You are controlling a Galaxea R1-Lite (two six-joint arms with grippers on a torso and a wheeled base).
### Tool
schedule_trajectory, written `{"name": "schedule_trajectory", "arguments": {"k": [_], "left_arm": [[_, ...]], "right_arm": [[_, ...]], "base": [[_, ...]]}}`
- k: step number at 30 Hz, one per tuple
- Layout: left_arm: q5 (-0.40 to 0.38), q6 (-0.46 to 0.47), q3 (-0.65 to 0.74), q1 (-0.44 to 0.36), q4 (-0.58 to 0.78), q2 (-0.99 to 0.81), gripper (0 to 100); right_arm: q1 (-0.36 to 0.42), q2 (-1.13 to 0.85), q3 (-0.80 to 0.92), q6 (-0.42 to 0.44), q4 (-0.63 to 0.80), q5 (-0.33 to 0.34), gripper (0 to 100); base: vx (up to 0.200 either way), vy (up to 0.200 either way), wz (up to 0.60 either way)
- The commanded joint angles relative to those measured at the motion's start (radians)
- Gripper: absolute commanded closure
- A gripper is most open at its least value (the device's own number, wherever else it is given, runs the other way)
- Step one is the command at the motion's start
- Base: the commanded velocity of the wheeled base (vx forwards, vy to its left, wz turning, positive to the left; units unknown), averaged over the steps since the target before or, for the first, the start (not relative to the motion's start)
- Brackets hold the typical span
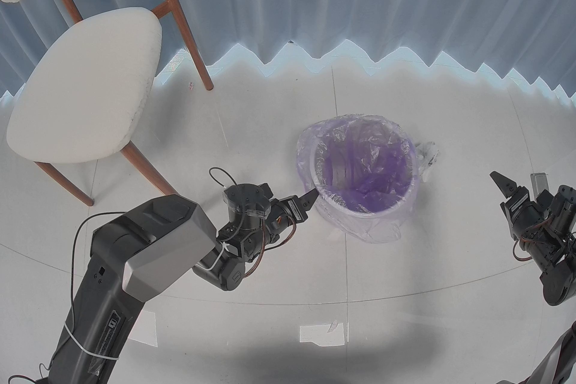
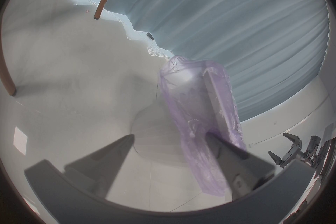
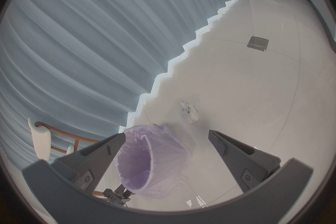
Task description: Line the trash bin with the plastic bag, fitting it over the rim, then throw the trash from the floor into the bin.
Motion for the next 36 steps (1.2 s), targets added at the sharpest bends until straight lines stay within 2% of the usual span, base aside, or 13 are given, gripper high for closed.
{"name": "schedule_trajectory", "arguments": {"k": [1,10,22,26,36], "left_arm": [[0.0,0.0,-0.028,-0.001,0.008,0.02,100],[0.01,0.0,-0.028,0.01,0.006,0.026,100],[0.098,-0.01,-0.031,0.043,-0.005,0.142,100],[0.109,-0.06,-0.037,0.043,0.008,0.149,100],[0.107,-0.06,-0.031,0.039,0.006,0.121,100]], "right_arm": [[-0.007,-0.007,0.01,0.0,-0.017,0.001,0],[-0.007,-0.019,0.012,0.0,-0.017,0.001,0],[-0.018,-0.034,0.029,-0.002,-0.017,0.001,0],[-0.027,-0.036,0.047,0.0,-0.017,0.001,0],[-0.038,-0.039,0.052,0.0,-0.017,0.001,0]], "base": [[0.0,0.0,0.0],[0.0,0.0,0.0],[0.0,0.0,0.0],[0.0,0.0,0.0],[0.0,0.0,0.0]]}}
